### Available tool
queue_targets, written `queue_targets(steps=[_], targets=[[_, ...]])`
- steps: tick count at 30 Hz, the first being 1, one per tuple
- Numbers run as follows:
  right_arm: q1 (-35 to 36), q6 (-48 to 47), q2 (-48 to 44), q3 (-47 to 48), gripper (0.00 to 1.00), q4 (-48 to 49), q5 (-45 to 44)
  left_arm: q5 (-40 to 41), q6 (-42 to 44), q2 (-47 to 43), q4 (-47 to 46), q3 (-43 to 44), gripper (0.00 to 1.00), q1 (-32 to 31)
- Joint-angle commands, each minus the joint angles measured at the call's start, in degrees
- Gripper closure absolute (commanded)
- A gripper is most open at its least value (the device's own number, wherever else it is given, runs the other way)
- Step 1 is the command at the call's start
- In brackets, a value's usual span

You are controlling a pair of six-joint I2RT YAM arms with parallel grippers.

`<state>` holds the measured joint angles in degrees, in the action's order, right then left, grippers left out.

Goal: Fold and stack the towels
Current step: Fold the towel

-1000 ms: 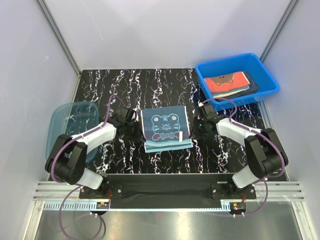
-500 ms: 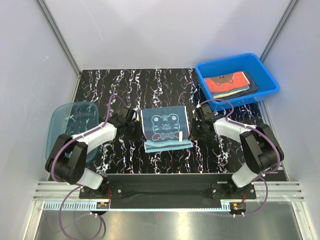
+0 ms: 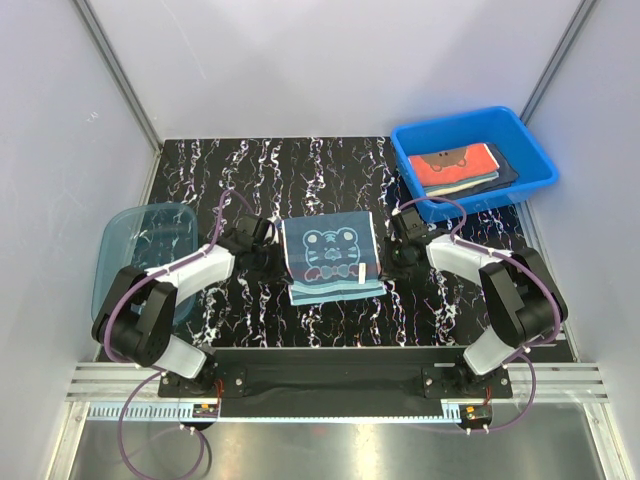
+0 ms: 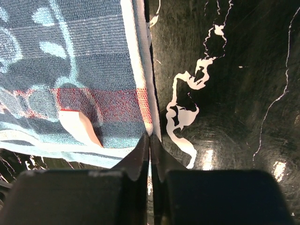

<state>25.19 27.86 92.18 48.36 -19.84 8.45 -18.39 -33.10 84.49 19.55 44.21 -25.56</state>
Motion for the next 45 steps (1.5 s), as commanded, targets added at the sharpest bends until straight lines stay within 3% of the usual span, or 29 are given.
queue_targets(steps=[1, 21, 25, 27, 31, 37, 40, 45], targets=[[0.65, -0.88, -1.48, 1.74, 0.98, -0.12, -0.72, -1.21, -0.73, 0.33, -2.59, -0.08, 1.0, -0.37], [0.65, -5.09, -4.29, 9.11, 1.0, -7.05, -3.35, 3.1, 0.32, -2.57, 5.32, 6.94, 1.0, -0.37], [0.65, -5.44, -2.98, 10.18, 0.93, -8.11, -2.91, 2.75, 0.5, -2.23, 6.03, 7.83, 1.0, -0.28], [0.65, -5.09, -2.27, 9.65, 1.0, -7.33, -1.33, 1.7, 0.15, -2.05, 5.06, 6.26, 1.0, -0.28], [0.65, -5.27, -1.56, 9.12, 1.0, -6.53, -0.1, 0.99, -0.03, -2.13, 3.91, 5.36, 1.0, -0.37], [0.56, -8.25, -3.14, 16.14, 1.0, -14.52, -0.98, 2.92, 0.15, -4.15, 10.5, 11.16, 1.0, -0.54], [0.56, -8.26, -4.81, 14.49, 1.0, -17.08, 0.25, 2.4, -2.04, -8.02, 7.8, 7.58, 1.0, -2.3], [0.56, -7.29, -6.14, 3.96, 1.0, -10.5, 0.34, -1.91, -6.09, -8.91, -3.19, -6.4, 1.0, -3.09]])
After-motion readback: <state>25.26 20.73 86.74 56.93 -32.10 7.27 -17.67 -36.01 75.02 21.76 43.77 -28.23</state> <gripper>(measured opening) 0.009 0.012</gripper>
